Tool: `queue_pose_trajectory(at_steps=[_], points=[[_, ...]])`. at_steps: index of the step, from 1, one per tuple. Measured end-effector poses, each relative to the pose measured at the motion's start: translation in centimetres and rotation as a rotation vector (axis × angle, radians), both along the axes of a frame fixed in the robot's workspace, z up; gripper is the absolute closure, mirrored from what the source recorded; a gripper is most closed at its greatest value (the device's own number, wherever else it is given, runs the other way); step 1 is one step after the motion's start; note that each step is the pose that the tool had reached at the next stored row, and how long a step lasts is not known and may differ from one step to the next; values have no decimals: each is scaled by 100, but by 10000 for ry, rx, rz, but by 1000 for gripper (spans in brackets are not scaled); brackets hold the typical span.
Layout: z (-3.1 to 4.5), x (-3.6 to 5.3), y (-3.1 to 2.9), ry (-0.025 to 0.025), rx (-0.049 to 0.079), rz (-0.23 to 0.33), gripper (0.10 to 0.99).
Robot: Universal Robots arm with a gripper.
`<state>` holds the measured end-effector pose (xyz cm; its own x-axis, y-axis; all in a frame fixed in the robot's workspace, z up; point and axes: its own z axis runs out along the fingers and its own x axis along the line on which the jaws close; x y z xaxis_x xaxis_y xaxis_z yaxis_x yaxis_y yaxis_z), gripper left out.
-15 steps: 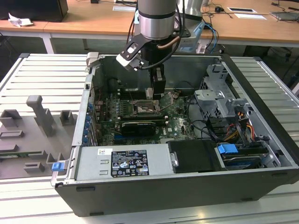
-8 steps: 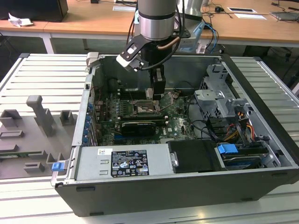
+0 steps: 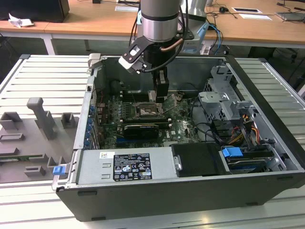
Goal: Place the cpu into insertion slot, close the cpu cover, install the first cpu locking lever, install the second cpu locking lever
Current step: 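Place the cpu into insertion slot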
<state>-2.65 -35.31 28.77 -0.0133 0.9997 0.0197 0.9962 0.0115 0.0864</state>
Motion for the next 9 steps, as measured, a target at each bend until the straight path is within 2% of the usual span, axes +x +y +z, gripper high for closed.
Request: queue_pose_trajectory(at_steps=[9], points=[[-19, -1, 0, 0, -1, -1, 557]])
